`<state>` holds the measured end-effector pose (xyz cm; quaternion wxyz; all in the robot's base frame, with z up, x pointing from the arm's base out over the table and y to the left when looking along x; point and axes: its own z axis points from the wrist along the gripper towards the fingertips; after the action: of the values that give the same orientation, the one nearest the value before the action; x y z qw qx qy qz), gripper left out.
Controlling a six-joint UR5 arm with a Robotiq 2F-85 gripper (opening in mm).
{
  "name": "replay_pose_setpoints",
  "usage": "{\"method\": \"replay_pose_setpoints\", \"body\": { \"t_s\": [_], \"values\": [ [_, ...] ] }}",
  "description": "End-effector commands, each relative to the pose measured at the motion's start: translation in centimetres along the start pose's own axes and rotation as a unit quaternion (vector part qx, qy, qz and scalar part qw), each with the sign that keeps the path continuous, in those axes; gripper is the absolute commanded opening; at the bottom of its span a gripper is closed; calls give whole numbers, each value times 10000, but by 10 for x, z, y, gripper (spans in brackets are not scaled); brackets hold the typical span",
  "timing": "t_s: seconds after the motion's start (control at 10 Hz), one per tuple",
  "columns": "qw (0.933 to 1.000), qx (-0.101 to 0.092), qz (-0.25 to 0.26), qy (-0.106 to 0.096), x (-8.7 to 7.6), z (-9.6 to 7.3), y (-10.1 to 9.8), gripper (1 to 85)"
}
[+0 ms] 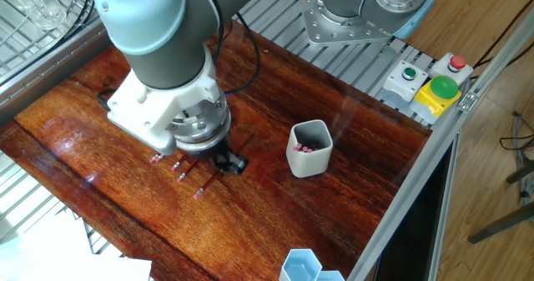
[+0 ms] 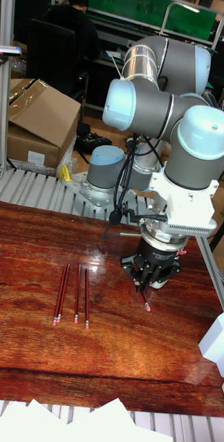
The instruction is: Put the pen into the pen holder
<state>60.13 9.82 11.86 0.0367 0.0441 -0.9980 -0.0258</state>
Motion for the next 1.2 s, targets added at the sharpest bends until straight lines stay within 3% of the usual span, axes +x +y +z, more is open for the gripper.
{"method": "replay_pose_setpoints", "body": {
  "t_s": [0.0,0.2,0.5,0.8,1.0,1.1],
  "values": [
    [9998,3,7,-219,-13,2,-2,10],
    [9996,-7,-2,-274,-16,2,-2,10],
    [9998,-57,167,37,0,3,1,10],
    [9988,-65,412,243,38,-71,33,10],
    [9982,46,487,354,42,-111,43,10],
    [9987,71,427,279,31,-110,41,10]
  ]
}}
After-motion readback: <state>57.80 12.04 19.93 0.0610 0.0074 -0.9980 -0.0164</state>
